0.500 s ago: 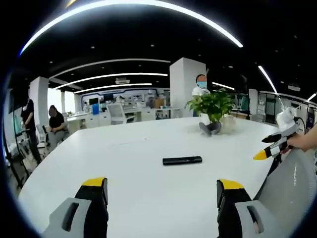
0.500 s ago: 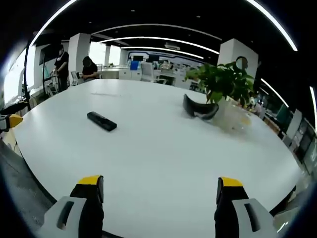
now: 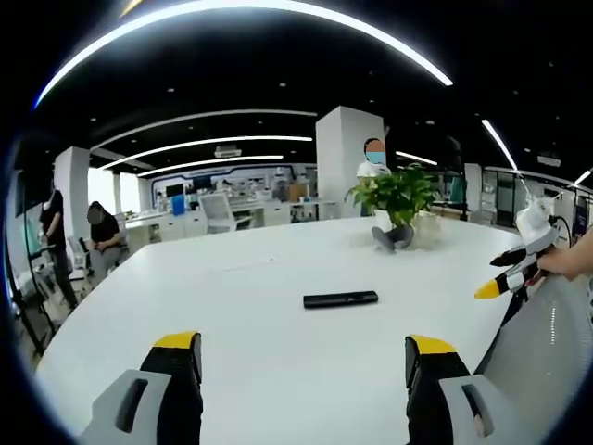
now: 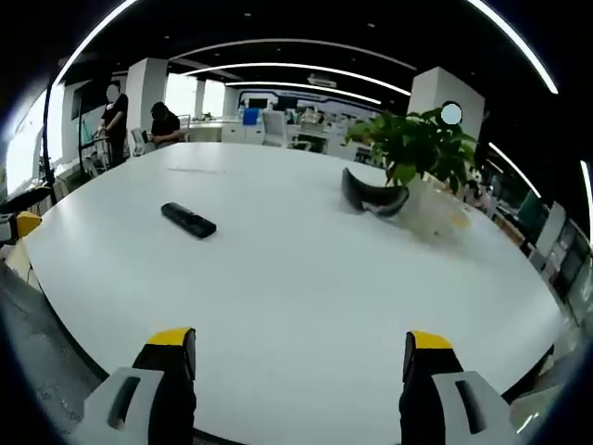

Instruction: Press the specified remote control buttons in sequence, fully releasing each button before pressing the next.

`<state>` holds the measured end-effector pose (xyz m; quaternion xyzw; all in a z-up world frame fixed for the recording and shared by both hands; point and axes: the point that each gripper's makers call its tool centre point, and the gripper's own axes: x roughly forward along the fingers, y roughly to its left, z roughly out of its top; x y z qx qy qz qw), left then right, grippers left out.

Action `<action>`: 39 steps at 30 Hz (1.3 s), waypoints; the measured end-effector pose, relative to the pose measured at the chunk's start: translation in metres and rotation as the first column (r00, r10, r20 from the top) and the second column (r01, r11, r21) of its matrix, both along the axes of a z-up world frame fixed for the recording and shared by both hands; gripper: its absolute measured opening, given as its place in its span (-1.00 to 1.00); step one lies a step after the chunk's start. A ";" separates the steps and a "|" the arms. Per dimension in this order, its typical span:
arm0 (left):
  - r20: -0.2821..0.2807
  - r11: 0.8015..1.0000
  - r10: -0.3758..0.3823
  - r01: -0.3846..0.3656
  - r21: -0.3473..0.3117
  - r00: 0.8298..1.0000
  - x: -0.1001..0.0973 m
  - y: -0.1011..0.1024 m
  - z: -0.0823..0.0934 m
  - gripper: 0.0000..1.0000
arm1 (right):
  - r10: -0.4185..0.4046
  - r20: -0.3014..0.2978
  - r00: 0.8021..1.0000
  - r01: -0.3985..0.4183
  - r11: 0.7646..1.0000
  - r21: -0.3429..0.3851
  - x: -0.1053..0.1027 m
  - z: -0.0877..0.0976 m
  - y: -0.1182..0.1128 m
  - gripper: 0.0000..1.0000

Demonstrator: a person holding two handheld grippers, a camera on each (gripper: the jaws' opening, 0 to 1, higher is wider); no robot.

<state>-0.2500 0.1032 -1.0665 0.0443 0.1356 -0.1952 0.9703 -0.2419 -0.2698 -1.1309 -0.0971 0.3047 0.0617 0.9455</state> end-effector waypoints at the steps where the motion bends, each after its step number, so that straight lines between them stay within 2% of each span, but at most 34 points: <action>1: -0.002 1.000 0.000 0.000 -0.001 1.000 0.000 0.000 0.000 0.89 | 0.002 0.000 1.000 -0.002 1.000 -0.001 0.000 -0.001 -0.001 0.84; 19: -0.009 1.000 -0.010 0.010 0.010 1.000 -0.005 -0.006 -0.001 0.89 | 0.009 -0.016 1.000 -0.009 1.000 -0.007 -0.004 -0.004 -0.001 0.80; 27: -0.006 1.000 -0.011 0.011 -0.007 1.000 -0.006 -0.006 0.001 0.90 | 0.016 -0.019 1.000 -0.017 1.000 -0.019 -0.004 -0.005 -0.004 0.78; 32: 0.062 0.999 0.006 -0.003 -0.053 0.998 -0.006 -0.006 0.016 0.95 | 0.004 0.017 1.000 -0.004 1.000 0.001 -0.001 0.001 -0.005 0.80; 36: 0.091 1.000 -0.003 0.006 -0.029 0.996 -0.007 -0.011 0.019 0.97 | 0.015 0.035 0.999 -0.014 1.000 -0.018 0.000 0.003 -0.005 0.82; 39: 0.095 0.999 -0.005 0.009 -0.039 0.995 -0.008 -0.012 0.020 0.97 | 0.001 0.038 0.999 0.000 1.000 -0.027 0.000 0.004 -0.011 0.84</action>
